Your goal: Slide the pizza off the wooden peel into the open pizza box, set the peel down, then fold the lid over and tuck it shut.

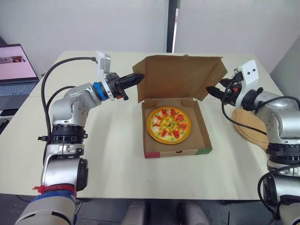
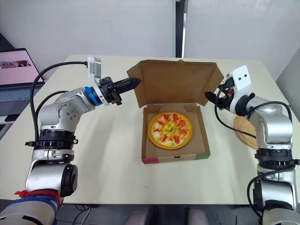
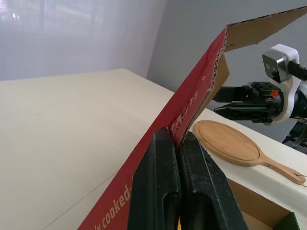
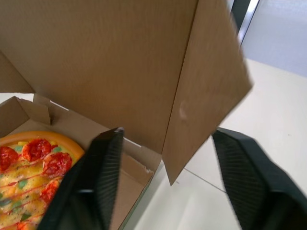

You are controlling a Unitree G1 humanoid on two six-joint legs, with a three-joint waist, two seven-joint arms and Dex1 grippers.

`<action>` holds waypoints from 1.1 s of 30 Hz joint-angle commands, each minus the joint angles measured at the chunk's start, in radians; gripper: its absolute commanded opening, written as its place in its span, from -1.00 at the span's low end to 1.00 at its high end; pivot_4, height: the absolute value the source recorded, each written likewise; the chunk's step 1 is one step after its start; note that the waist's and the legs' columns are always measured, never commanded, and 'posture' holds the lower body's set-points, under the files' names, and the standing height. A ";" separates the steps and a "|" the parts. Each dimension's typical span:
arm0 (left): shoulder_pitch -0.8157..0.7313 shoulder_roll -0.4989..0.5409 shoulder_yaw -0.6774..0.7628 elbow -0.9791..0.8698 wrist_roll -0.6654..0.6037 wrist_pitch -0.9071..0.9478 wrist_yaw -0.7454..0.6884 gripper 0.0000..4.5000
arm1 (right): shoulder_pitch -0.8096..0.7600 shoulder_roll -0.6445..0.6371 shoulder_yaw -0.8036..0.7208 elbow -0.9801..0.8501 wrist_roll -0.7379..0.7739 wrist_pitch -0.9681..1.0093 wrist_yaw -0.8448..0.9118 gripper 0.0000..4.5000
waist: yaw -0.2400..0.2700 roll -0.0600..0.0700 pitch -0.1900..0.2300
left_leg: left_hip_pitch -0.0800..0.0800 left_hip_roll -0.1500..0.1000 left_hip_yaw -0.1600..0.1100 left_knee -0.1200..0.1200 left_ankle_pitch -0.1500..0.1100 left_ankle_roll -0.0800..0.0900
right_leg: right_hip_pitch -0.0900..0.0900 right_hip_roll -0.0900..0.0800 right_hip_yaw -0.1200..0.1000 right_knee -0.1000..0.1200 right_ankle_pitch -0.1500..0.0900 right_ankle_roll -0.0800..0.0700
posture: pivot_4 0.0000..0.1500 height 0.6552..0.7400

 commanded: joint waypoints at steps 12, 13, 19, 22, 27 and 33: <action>-0.032 -0.014 0.011 -0.004 0.011 -0.015 -0.011 -1.00 | -0.064 0.014 0.007 -0.004 0.046 -0.030 -0.037 -0.99 | 0.000 0.000 0.000 | 0.000 0.000 0.000 0.000 0.000 0.000 | 0.000 0.000 0.000 0.000 0.000 0.000 | 1.00 0.72; -0.034 -0.018 0.010 -0.004 0.014 -0.017 -0.008 -1.00 | -0.063 0.010 0.003 -0.014 0.049 -0.028 -0.040 -0.99 | 0.000 0.000 0.000 | 0.000 0.000 0.000 0.000 0.000 0.000 | 0.000 0.000 0.000 0.000 0.000 0.000 | 1.00 0.72; -0.072 -0.069 0.008 0.019 0.040 -0.055 0.022 -1.00 | -0.051 -0.039 -0.040 -0.092 0.071 0.015 -0.067 -0.99 | 0.002 0.000 0.000 | -0.001 0.000 0.000 0.000 0.000 0.000 | 0.000 0.000 0.000 0.000 0.000 0.000 | 1.00 0.72; -0.107 -0.099 0.015 0.057 0.060 -0.095 0.042 -1.00 | -0.047 -0.056 -0.060 -0.142 0.090 0.058 -0.077 -0.99 | 0.000 0.000 0.000 | -0.001 0.000 0.000 0.000 0.000 0.000 | 0.000 0.000 0.000 0.000 0.000 0.000 | 1.00 0.72; -0.149 -0.111 -0.001 0.133 0.103 -0.145 0.026 -1.00 | -0.025 -0.069 -0.074 -0.221 0.118 0.128 -0.101 -0.99 | -0.004 0.000 0.000 | -0.001 0.000 0.001 0.000 0.000 0.000 | -0.001 0.000 0.000 0.001 0.000 0.000 | 1.00 0.72; -0.124 -0.099 -0.004 0.081 0.119 -0.159 0.001 -0.35 | 0.005 -0.056 -0.070 -0.255 0.126 0.147 -0.123 -1.00 | -0.005 0.000 0.000 | -0.001 0.000 0.001 0.000 0.000 0.000 | -0.001 0.000 0.000 0.001 0.000 0.000 | 1.00 0.72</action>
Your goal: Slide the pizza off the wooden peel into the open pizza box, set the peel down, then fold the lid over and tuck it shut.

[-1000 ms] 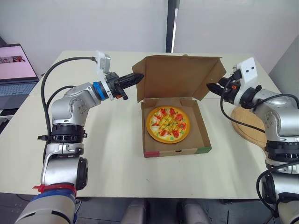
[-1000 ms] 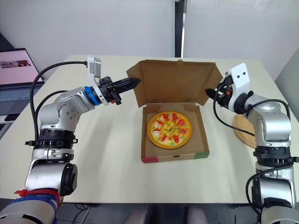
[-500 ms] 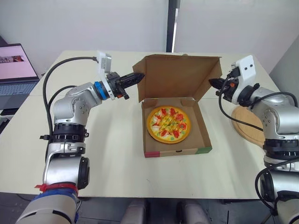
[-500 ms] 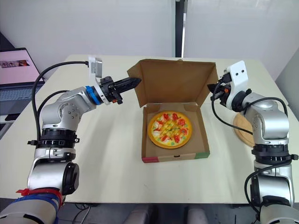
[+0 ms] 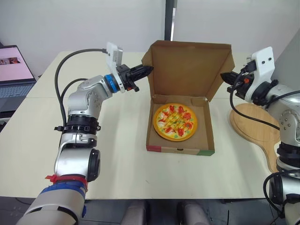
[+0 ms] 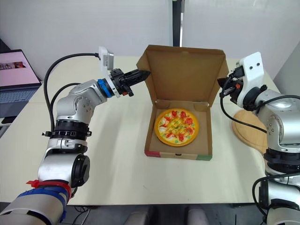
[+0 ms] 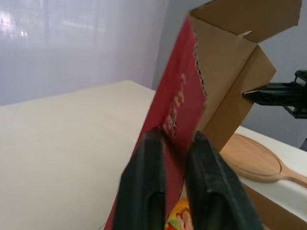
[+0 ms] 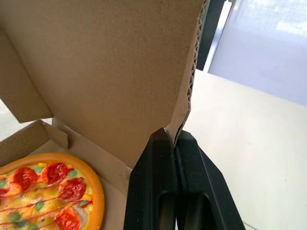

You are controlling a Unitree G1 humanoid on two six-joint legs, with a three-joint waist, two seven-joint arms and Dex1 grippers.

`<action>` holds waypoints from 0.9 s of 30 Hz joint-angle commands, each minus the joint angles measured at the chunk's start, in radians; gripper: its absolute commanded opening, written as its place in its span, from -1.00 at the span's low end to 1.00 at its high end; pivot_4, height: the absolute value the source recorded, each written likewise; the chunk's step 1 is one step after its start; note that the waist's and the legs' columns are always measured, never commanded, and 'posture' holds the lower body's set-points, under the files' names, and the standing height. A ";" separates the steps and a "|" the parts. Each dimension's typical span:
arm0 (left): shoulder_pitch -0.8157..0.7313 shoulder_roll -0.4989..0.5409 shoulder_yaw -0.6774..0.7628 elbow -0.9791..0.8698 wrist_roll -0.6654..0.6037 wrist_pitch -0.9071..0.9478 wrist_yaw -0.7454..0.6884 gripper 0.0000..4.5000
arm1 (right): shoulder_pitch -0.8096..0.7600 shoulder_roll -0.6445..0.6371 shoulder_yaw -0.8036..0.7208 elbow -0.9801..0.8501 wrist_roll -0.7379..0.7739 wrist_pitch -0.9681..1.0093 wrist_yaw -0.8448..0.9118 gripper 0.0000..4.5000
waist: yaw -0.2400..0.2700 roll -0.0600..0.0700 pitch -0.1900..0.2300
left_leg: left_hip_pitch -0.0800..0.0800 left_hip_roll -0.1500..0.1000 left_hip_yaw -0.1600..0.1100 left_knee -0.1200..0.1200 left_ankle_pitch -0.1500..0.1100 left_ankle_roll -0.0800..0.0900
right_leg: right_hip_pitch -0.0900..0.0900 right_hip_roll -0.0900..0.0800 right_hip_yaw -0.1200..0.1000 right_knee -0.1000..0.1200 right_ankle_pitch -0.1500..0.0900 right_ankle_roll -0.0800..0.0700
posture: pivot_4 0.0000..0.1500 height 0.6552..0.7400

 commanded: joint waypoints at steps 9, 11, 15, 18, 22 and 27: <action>0.060 -0.005 0.041 -0.231 -0.012 0.022 0.116 -0.35 | -0.003 0.002 -0.005 -0.065 0.046 -0.006 -0.022 -1.00 | 0.000 0.000 0.000 | 0.000 0.000 0.000 0.000 0.000 0.000 | 0.000 0.000 0.000 0.000 0.000 0.000 | 1.00 0.72; 0.082 -0.008 0.040 -0.278 -0.007 0.031 0.157 -0.43 | -0.002 0.004 -0.002 -0.068 0.047 -0.007 -0.026 -1.00 | 0.000 0.000 0.000 | 0.000 0.000 0.000 0.000 0.000 0.000 | 0.000 0.000 0.000 0.000 0.000 0.000 | 1.00 0.72; 0.133 -0.009 0.031 -0.387 -0.008 0.075 0.230 -0.88 | 0.001 0.008 0.002 -0.073 0.049 -0.008 -0.034 -1.00 | -0.001 0.000 0.000 | 0.000 0.000 0.000 0.000 0.000 0.000 | 0.000 0.000 0.001 0.000 0.000 0.000 | 1.00 0.72; 0.170 -0.010 0.023 -0.463 -0.013 0.124 0.282 -0.98 | 0.005 0.014 0.004 -0.077 0.053 -0.008 -0.039 -1.00 | 0.000 0.000 0.000 | 0.000 0.000 0.000 0.000 0.000 0.000 | 0.000 0.000 0.001 0.000 0.000 0.000 | 1.00 0.72; 0.193 -0.003 0.012 -0.496 0.005 0.133 0.312 -0.98 | 0.007 0.021 0.006 -0.080 0.055 -0.008 -0.043 -1.00 | 0.000 0.000 0.000 | 0.001 0.000 0.000 0.000 0.000 0.000 | 0.000 0.000 0.001 0.000 0.000 0.000 | 1.00 0.72; 0.183 0.017 0.009 -0.483 -0.013 0.104 0.246 -0.98 | 0.008 0.027 0.008 -0.073 0.054 -0.018 -0.044 -1.00 | 0.000 0.000 0.000 | 0.001 0.000 0.000 0.000 0.000 0.000 | 0.000 0.000 0.001 0.000 0.000 0.000 | 1.00 0.72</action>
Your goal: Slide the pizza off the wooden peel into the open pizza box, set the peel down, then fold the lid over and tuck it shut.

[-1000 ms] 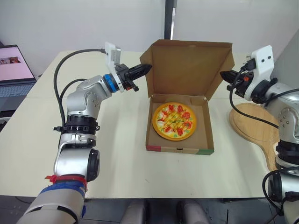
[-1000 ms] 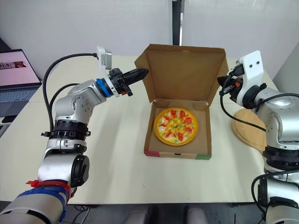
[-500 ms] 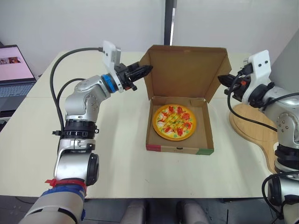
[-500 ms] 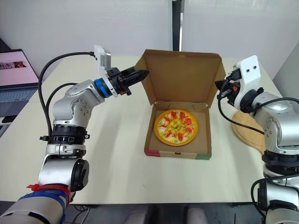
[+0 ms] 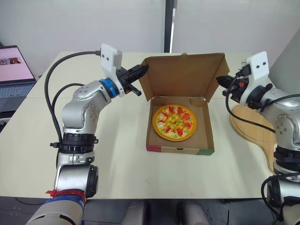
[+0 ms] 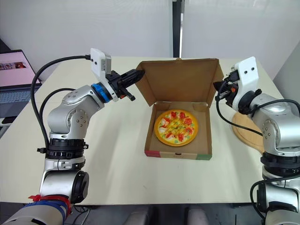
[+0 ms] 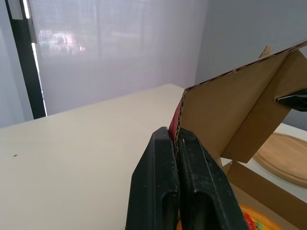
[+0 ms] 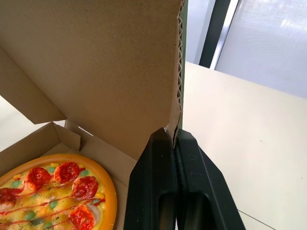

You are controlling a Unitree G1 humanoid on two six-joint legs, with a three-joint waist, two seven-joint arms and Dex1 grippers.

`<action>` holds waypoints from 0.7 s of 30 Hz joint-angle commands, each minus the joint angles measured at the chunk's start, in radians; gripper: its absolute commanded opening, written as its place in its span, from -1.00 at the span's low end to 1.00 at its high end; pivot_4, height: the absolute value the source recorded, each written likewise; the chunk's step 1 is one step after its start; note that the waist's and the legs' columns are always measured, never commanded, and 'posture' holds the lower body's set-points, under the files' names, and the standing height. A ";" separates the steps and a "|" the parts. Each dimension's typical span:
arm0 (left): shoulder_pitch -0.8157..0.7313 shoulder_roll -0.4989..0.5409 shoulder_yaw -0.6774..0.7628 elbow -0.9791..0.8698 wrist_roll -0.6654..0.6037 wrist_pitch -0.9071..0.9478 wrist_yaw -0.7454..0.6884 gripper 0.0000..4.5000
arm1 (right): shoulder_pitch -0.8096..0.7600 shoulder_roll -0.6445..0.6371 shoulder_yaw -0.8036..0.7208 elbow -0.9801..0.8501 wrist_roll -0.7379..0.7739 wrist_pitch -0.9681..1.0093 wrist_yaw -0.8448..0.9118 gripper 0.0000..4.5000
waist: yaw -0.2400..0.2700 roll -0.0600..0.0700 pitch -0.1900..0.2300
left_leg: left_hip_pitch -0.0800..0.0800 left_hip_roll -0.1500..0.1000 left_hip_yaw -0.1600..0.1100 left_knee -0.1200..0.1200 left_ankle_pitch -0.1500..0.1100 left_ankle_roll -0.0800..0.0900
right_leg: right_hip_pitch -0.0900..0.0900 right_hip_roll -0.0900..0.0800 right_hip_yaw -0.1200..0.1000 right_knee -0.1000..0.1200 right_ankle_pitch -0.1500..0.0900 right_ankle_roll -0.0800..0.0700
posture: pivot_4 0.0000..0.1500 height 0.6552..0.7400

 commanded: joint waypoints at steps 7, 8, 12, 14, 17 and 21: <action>-0.014 0.093 0.018 0.085 -0.010 -0.060 -0.147 -0.17 | -0.014 0.001 -0.005 -0.035 0.025 -0.027 0.001 -1.00 | -0.002 0.000 0.000 | 0.000 0.000 0.000 0.000 0.000 0.000 | 0.000 0.000 0.000 0.000 0.000 0.000 | 1.00 0.72; -0.009 0.102 0.019 0.093 -0.012 -0.062 -0.162 -0.06 | -0.014 0.000 -0.006 -0.034 0.027 -0.028 0.001 -1.00 | -0.002 0.000 0.000 | 0.000 0.000 0.000 0.000 0.000 0.000 | 0.000 0.000 0.000 0.000 0.000 0.000 | 1.00 0.72; 0.014 0.108 0.012 0.094 -0.003 -0.072 -0.176 -0.06 | -0.016 -0.003 -0.005 -0.030 0.028 -0.030 0.001 -1.00 | 0.000 0.000 0.000 | 0.000 0.000 0.000 0.000 0.000 0.000 | 0.000 0.000 0.000 0.000 0.000 0.000 | 1.00 0.72; 0.011 0.092 0.018 0.098 0.000 -0.085 -0.155 -0.06 | -0.017 -0.004 -0.004 -0.030 0.029 -0.031 0.001 -1.00 | 0.000 0.000 0.000 | 0.000 0.000 0.000 0.000 0.000 0.000 | 0.000 0.000 0.000 0.000 0.000 0.000 | 1.00 0.72; 0.002 0.073 0.022 0.111 0.012 -0.114 -0.128 -0.06 | -0.015 -0.007 -0.003 -0.030 0.034 -0.031 0.002 -1.00 | 0.000 0.000 0.000 | 0.000 0.000 0.000 0.000 0.000 0.000 | 0.000 0.000 0.000 0.000 0.000 0.000 | 1.00 0.72; -0.014 0.066 0.023 0.147 0.024 -0.148 -0.114 -0.06 | -0.014 -0.009 -0.002 -0.030 0.038 -0.030 0.002 -1.00 | -0.002 0.000 0.000 | 0.000 0.000 0.000 0.000 0.000 0.000 | 0.000 0.000 0.000 0.000 0.000 0.000 | 1.00 0.72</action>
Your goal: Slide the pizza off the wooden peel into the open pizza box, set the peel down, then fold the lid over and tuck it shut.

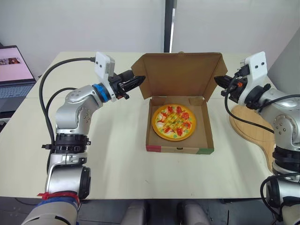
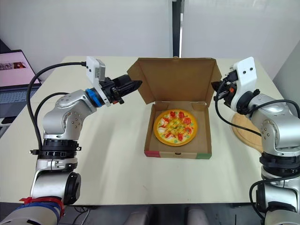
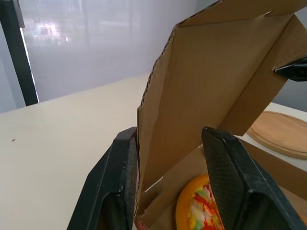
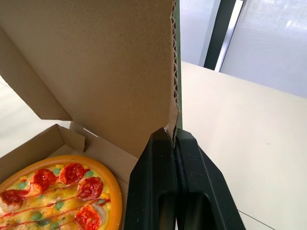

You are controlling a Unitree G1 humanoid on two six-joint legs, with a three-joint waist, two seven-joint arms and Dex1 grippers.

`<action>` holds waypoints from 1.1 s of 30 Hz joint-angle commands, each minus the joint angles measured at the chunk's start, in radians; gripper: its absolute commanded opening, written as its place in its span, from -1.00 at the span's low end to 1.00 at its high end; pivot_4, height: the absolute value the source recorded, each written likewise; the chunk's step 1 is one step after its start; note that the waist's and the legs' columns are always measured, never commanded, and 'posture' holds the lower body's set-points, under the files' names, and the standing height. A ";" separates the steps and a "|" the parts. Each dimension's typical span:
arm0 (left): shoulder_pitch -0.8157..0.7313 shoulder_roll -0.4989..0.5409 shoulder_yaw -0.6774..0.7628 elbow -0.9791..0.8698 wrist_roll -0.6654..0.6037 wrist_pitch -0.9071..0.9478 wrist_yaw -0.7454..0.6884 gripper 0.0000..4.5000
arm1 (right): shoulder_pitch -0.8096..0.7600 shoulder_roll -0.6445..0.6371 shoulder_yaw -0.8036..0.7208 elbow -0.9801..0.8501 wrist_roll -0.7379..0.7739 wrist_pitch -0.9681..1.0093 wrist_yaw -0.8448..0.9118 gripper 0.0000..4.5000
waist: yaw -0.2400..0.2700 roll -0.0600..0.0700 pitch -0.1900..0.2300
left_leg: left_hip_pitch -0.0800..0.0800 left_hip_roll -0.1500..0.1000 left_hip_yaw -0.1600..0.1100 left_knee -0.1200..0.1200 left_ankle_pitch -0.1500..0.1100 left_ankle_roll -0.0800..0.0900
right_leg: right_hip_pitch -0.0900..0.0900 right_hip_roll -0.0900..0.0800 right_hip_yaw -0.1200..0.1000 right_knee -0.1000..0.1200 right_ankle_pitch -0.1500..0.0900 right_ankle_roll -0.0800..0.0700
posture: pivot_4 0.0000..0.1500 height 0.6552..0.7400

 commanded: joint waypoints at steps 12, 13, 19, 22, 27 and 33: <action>-0.002 -0.008 0.007 -0.125 -0.008 0.006 0.070 -0.99 | -0.018 -0.013 0.000 -0.033 0.014 -0.018 0.001 -1.00 | 0.000 0.000 0.000 | 0.000 0.000 0.000 0.000 0.000 0.000 | 0.000 0.000 0.000 0.000 0.000 0.000 | 1.00 0.72; -0.004 -0.010 0.006 -0.146 -0.015 0.032 0.086 -0.99 | -0.024 -0.013 0.001 -0.035 0.015 -0.012 -0.003 -1.00 | 0.000 0.000 0.000 | 0.000 0.000 0.000 0.000 0.000 0.000 | 0.000 0.000 0.000 0.000 0.000 0.000 | 1.00 0.72; -0.004 -0.017 0.001 -0.275 -0.071 0.208 0.150 -0.99 | -0.074 0.007 0.007 -0.085 0.042 0.086 -0.052 -1.00 | -0.001 0.000 0.000 | 0.000 0.000 0.000 0.000 0.000 0.000 | 0.000 0.000 0.000 0.000 0.000 0.000 | 1.00 0.72; -0.008 -0.019 0.007 -0.319 -0.098 0.285 0.181 -0.99 | -0.099 0.019 0.004 -0.120 0.058 0.150 -0.080 -1.00 | 0.000 0.000 0.000 | 0.000 0.000 0.000 0.000 0.000 0.000 | 0.000 0.000 0.000 0.000 0.000 0.000 | 1.00 0.72; 0.004 -0.040 0.017 -0.378 -0.137 0.377 0.232 -0.99 | -0.121 0.052 -0.012 -0.165 0.085 0.268 -0.134 -1.00 | 0.002 0.000 0.000 | 0.000 0.000 -0.001 0.000 0.000 0.000 | 0.000 0.000 0.000 0.000 0.000 0.000 | 1.00 0.72; 0.066 -0.051 0.006 -0.431 -0.137 0.392 0.246 -0.99 | -0.106 0.115 -0.028 -0.239 0.093 0.361 -0.190 -1.00 | 0.001 0.000 0.000 | 0.000 0.000 0.000 0.000 0.000 0.000 | 0.000 0.000 0.001 0.000 0.000 0.000 | 1.00 0.72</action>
